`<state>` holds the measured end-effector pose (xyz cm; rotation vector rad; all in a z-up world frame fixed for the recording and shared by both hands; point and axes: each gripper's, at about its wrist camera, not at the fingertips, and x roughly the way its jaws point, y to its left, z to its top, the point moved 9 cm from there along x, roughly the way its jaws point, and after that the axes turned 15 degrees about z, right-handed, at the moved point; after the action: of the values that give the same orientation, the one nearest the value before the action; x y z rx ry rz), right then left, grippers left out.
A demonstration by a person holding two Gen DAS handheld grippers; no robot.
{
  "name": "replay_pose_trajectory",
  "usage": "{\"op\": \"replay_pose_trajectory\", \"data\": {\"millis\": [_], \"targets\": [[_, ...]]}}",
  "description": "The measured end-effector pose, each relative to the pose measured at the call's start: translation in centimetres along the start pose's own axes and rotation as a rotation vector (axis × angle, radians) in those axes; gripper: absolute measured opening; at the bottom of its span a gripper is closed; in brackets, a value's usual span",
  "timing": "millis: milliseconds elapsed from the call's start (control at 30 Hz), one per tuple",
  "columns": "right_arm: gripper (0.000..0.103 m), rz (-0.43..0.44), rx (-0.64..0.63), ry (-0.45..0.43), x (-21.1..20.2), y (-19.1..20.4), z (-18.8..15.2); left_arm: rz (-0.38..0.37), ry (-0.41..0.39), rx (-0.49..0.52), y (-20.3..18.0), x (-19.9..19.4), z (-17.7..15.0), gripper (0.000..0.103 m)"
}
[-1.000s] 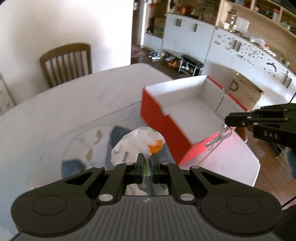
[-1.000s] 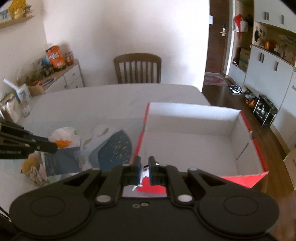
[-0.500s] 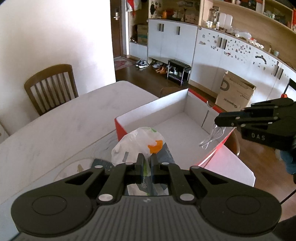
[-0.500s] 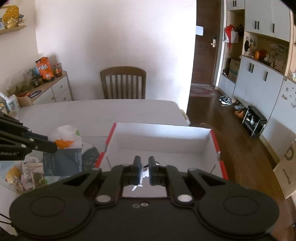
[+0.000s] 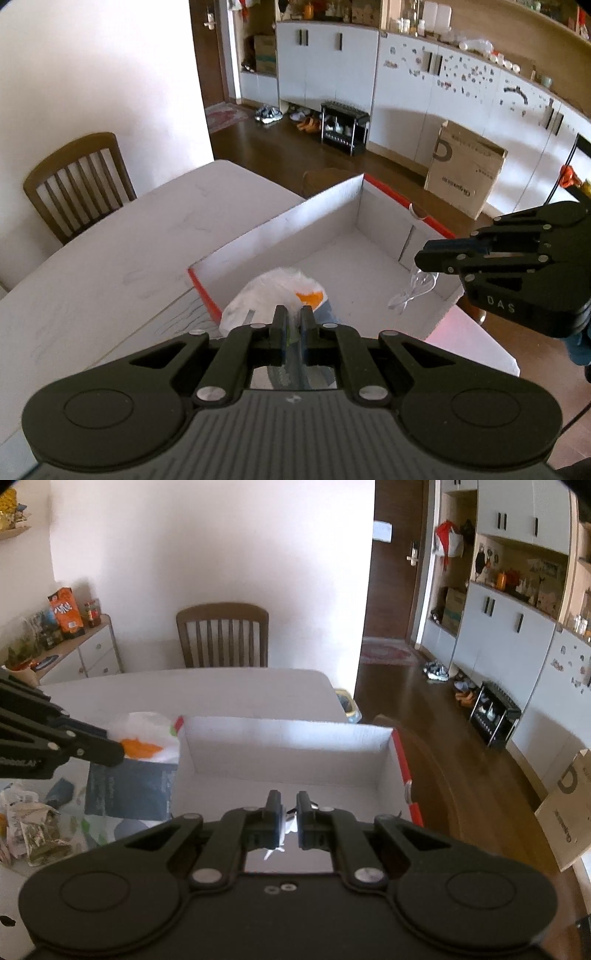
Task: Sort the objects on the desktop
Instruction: 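Carry the bag and cable with both grippers over the red box, then open both grippers to drop the bag and cable into the box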
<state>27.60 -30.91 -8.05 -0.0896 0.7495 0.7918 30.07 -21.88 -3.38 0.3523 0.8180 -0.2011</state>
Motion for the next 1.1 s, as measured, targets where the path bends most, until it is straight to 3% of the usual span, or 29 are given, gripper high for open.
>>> {"op": "replay_pose_trajectory", "data": {"millis": [233, 467, 933, 1100], "targets": [[0.007, 0.019, 0.019, 0.08, 1.7, -1.2, -0.5, 0.011, 0.049, 0.023, -1.1, 3.1, -0.2, 0.006], [0.007, 0.057, 0.115, 0.153, 4.2, -3.2, -1.8, 0.019, 0.109, 0.004, -1.2, 5.7, -1.8, 0.006], [0.008, 0.052, 0.198, 0.268, 9.5, -6.4, -3.3, -0.005, 0.139, -0.076, -1.2, 5.9, -3.3, 0.006], [0.02, 0.061, 0.176, 0.332, 10.7, -6.2, -4.4, 0.002, 0.122, -0.115, -1.0, 5.5, -3.4, 0.006]]}}
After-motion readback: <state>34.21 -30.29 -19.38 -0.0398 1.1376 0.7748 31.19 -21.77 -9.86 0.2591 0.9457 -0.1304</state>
